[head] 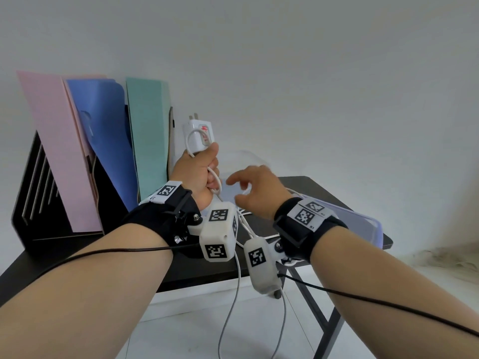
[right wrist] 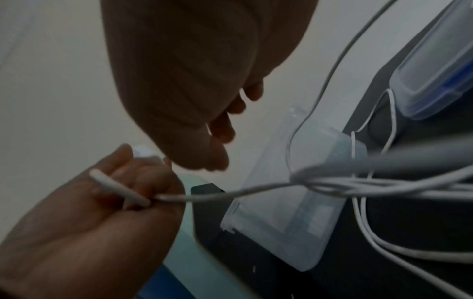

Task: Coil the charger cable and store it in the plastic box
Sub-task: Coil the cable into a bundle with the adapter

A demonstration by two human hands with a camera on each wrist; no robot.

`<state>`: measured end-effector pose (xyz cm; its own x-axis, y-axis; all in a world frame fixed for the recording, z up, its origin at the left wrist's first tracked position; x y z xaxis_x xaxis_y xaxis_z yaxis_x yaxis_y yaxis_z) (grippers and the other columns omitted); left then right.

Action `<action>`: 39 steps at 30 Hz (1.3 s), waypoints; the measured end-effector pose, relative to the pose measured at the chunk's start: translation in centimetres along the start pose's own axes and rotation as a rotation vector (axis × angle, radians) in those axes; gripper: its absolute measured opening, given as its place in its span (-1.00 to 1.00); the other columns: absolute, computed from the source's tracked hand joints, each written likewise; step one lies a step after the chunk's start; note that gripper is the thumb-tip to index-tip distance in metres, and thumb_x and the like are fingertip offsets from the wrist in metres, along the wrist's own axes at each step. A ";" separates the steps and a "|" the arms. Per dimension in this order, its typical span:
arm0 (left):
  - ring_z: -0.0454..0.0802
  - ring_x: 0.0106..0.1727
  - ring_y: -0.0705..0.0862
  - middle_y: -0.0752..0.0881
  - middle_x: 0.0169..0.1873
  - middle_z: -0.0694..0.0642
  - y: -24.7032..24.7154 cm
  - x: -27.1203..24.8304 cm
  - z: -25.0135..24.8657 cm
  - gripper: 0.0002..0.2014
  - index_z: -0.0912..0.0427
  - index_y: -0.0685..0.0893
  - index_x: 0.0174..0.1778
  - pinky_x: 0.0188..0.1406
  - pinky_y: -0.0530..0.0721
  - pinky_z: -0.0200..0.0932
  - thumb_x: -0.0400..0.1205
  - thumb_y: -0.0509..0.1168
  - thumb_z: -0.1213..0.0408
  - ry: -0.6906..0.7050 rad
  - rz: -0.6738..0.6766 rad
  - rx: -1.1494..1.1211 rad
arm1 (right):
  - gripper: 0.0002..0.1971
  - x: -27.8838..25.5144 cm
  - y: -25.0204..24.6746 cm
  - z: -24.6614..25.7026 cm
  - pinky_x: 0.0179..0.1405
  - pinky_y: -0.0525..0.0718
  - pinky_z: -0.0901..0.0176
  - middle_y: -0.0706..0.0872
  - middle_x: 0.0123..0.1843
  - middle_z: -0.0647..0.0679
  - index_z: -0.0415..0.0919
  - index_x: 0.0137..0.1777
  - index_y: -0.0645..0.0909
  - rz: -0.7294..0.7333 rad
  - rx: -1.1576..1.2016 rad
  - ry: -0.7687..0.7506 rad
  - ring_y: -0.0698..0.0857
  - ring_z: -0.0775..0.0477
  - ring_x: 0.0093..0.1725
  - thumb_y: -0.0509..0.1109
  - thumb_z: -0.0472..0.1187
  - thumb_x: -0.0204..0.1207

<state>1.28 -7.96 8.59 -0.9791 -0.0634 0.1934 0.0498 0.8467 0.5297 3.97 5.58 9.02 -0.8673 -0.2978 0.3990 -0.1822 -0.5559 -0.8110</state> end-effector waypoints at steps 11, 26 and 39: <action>-0.18 -0.77 0.20 0.34 -0.74 -0.06 -2.0 -0.4 -2.1 -0.77 0.12 0.40 -0.30 -0.69 0.14 -0.42 0.65 0.27 0.28 0.035 -0.070 -0.049 | -0.91 0.2 1.2 -3.5 -0.10 0.48 0.17 0.69 -0.01 -0.12 -0.13 -0.06 0.60 0.164 -0.319 0.170 0.65 -0.17 0.02 0.27 -0.21 0.51; -0.18 -0.76 0.28 0.49 -0.50 0.05 -5.0 0.5 -1.7 -0.84 0.13 0.45 -0.18 -0.74 0.21 -0.41 0.59 0.35 0.29 0.006 -0.257 0.273 | -0.84 -0.1 -1.7 -5.3 -0.17 0.47 0.21 0.69 -0.19 -0.06 -0.14 -0.08 0.69 -0.154 -0.127 0.381 0.62 -0.10 -0.14 0.32 -0.10 0.55; -0.01 -0.46 0.43 0.63 -0.25 0.26 -3.2 -0.1 1.6 -0.57 0.28 0.59 0.18 -0.68 0.36 -0.26 0.45 0.50 0.23 -0.067 -0.036 0.506 | -0.89 0.2 -3.3 0.0 -0.03 0.69 0.07 0.71 -0.28 -0.02 -0.18 -0.13 0.77 -0.234 0.224 0.123 0.65 -0.01 -0.26 0.42 -0.20 0.50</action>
<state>0.87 -9.81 5.60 -0.9897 -0.0773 0.1204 -0.0697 0.9954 0.0658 4.38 7.35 11.78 -0.8659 -0.0540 0.4974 -0.2881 -0.7589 -0.5840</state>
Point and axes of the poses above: each hand's wrist, its own x-axis towards the middle knuckle, its own y-axis out of the palm, z = x × y, the point moved 4 cm from there along x, towards the middle knuckle
